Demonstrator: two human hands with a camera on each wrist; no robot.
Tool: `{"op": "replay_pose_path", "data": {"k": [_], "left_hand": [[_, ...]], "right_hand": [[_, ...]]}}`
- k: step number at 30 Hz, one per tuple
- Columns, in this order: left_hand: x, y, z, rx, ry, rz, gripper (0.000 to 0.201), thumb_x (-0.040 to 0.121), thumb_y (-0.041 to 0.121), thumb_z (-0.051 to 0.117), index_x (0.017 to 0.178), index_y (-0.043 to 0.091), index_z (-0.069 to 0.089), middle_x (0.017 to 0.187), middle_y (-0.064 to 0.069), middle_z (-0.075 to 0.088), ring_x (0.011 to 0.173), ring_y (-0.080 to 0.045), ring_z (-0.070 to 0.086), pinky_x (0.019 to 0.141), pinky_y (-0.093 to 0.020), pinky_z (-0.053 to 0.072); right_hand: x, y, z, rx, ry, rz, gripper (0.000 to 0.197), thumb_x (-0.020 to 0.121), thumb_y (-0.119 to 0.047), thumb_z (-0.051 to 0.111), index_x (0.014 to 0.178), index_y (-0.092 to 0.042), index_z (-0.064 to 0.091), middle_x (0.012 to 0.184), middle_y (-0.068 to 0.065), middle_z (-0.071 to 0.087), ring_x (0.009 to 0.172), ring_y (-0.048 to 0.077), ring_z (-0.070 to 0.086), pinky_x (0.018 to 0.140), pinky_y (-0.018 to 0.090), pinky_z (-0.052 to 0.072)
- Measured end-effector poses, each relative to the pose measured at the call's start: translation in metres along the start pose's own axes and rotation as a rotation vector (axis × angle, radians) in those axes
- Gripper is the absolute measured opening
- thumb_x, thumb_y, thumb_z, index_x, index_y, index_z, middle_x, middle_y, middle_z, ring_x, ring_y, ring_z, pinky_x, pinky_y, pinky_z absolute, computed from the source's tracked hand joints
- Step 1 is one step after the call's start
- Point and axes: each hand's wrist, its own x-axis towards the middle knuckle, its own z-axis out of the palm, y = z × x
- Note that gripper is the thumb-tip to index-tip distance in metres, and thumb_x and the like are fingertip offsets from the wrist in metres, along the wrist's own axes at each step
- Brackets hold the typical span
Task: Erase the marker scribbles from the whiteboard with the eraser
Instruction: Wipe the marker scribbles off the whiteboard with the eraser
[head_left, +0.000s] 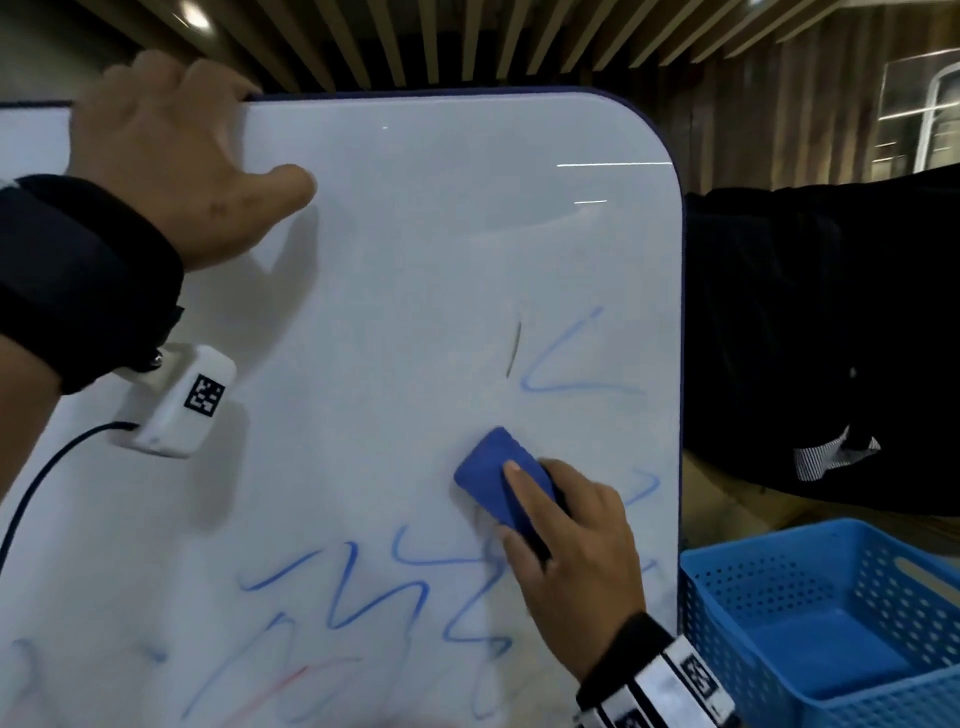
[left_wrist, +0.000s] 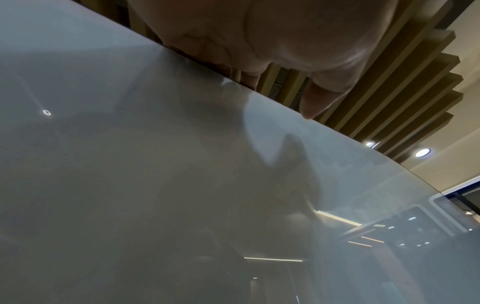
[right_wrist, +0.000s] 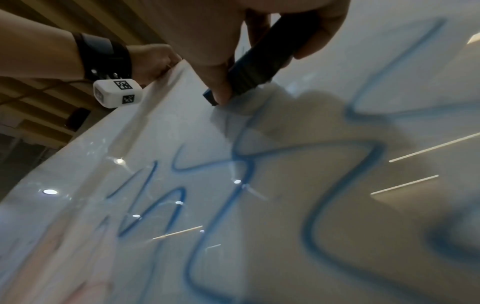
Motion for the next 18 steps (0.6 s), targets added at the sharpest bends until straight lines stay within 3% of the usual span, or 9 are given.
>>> {"op": "replay_pose_path", "data": {"k": [6, 8, 11, 13, 15, 18], "left_hand": [[-0.003, -0.008, 0.008, -0.074, -0.01, -0.005, 0.079, 0.071, 0.091, 0.048, 0.122, 0.031, 0.047, 0.112, -0.014, 0.056, 0.1, -0.039, 0.056, 0.091, -0.062, 0.049], [0.002, -0.007, 0.006, -0.047, 0.001, 0.003, 0.076, 0.072, 0.087, 0.05, 0.122, 0.03, 0.05, 0.111, -0.014, 0.057, 0.099, -0.039, 0.056, 0.091, -0.061, 0.049], [0.005, -0.007, 0.003, -0.057, 0.005, 0.003, 0.075, 0.071, 0.09, 0.049, 0.118, 0.033, 0.054, 0.105, -0.011, 0.061, 0.091, -0.037, 0.059, 0.085, -0.06, 0.052], [0.003, -0.014, 0.004, -0.078, -0.004, 0.0, 0.077, 0.067, 0.094, 0.048, 0.116, 0.034, 0.054, 0.103, -0.009, 0.062, 0.09, -0.037, 0.06, 0.083, -0.061, 0.053], [0.001, -0.023, 0.006, -0.115, -0.024, 0.011, 0.081, 0.063, 0.096, 0.048, 0.117, 0.036, 0.052, 0.106, -0.008, 0.061, 0.093, -0.037, 0.06, 0.084, -0.061, 0.053], [-0.007, -0.006, -0.002, -0.226, -0.093, -0.03, 0.084, 0.064, 0.094, 0.052, 0.122, 0.033, 0.051, 0.108, -0.011, 0.06, 0.096, -0.04, 0.059, 0.088, -0.06, 0.052]], "right_hand": [[0.113, -0.001, -0.025, -0.019, 0.221, 0.075, 0.054, 0.081, -0.032, 0.069, 0.133, -0.027, 0.059, 0.122, 0.005, 0.057, 0.093, 0.032, 0.051, 0.077, 0.038, 0.049], [0.101, 0.006, -0.025, -0.056, 0.18, 0.056, 0.055, 0.083, -0.034, 0.067, 0.136, -0.026, 0.056, 0.123, 0.006, 0.056, 0.094, 0.034, 0.051, 0.079, 0.038, 0.048], [0.023, 0.017, -0.015, -0.068, 0.034, 0.028, 0.055, 0.085, -0.038, 0.06, 0.139, -0.028, 0.052, 0.128, 0.009, 0.056, 0.092, 0.036, 0.054, 0.079, 0.045, 0.051], [-0.011, 0.021, -0.012, -0.039, -0.021, 0.007, 0.055, 0.085, -0.037, 0.062, 0.138, -0.029, 0.052, 0.126, 0.006, 0.057, 0.089, 0.034, 0.055, 0.076, 0.042, 0.05], [0.012, 0.021, -0.014, -0.066, -0.004, 0.006, 0.053, 0.083, -0.035, 0.063, 0.135, -0.027, 0.056, 0.122, 0.007, 0.058, 0.087, 0.036, 0.056, 0.075, 0.04, 0.049], [0.083, 0.012, -0.029, -0.072, 0.15, 0.068, 0.054, 0.079, -0.035, 0.065, 0.133, -0.026, 0.06, 0.119, 0.009, 0.059, 0.091, 0.037, 0.057, 0.077, 0.039, 0.05]]}}
